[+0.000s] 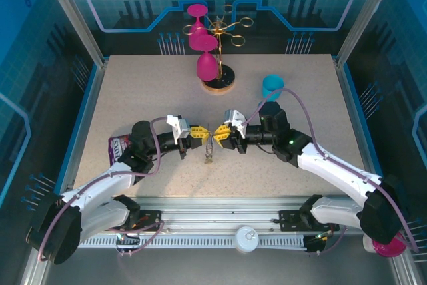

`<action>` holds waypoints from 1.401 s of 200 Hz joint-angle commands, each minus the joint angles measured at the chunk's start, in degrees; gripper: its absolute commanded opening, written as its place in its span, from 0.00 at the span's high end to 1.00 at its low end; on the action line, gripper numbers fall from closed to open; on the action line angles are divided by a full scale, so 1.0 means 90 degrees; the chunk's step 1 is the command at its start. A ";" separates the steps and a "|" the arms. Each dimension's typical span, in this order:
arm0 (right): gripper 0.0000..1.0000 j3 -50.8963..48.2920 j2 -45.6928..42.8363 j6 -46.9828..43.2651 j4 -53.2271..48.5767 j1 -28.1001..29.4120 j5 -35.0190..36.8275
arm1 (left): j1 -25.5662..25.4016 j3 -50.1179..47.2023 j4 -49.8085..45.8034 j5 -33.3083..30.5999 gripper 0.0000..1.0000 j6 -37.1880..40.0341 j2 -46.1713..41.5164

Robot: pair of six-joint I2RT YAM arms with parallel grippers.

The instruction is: Put the keys on the keyring

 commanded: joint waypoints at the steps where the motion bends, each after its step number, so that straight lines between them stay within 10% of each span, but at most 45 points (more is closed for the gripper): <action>1: 0.85 0.0171 0.0053 0.0049 0.0106 0.0086 0.0052 | 0.0049 -0.0067 0.0378 0.0203 1.00 -0.0008 -0.0015; 83: 0.96 0.0066 0.0132 0.0008 0.0041 0.0084 0.0126 | 0.0044 -0.0014 0.0367 0.0221 1.00 -0.0028 -0.0063; 195: 0.74 -0.0019 0.0125 0.0224 0.0674 0.0118 -0.0037 | 0.0040 0.0019 0.0380 0.0249 1.00 -0.0047 -0.0002; 280: 1.00 0.0095 0.0324 0.0170 0.0744 0.0119 -0.0240 | 0.0043 0.0018 0.0368 0.0195 1.00 -0.0121 0.0023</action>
